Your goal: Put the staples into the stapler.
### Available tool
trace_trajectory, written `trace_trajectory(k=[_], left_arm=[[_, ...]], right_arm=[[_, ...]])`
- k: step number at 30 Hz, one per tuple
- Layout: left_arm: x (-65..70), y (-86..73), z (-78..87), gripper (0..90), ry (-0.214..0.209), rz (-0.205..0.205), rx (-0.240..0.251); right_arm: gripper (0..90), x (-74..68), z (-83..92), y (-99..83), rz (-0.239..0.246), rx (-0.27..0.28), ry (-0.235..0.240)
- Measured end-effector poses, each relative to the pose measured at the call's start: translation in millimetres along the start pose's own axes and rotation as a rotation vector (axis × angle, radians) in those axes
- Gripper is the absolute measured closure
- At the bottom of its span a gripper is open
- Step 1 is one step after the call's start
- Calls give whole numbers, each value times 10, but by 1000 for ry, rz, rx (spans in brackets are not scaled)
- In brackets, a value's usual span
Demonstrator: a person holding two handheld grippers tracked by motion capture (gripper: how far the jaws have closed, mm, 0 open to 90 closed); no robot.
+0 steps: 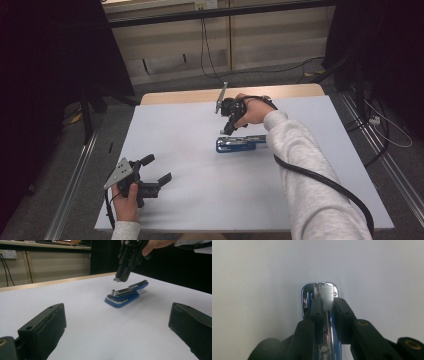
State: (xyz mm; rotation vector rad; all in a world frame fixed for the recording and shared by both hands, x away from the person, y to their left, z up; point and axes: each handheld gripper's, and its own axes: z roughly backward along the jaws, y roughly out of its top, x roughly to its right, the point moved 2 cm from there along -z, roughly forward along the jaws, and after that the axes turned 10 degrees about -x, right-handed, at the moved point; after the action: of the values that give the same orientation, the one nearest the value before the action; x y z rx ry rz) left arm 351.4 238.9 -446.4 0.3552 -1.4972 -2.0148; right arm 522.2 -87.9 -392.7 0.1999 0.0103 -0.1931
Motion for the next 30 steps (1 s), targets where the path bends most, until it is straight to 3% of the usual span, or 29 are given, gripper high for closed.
trace_trajectory(k=[30], left_arm=[[-3, -1, -9, 13, 0, -6, -8]], right_arm=[[790, -34, -146, 8, 8, 18, 29]])
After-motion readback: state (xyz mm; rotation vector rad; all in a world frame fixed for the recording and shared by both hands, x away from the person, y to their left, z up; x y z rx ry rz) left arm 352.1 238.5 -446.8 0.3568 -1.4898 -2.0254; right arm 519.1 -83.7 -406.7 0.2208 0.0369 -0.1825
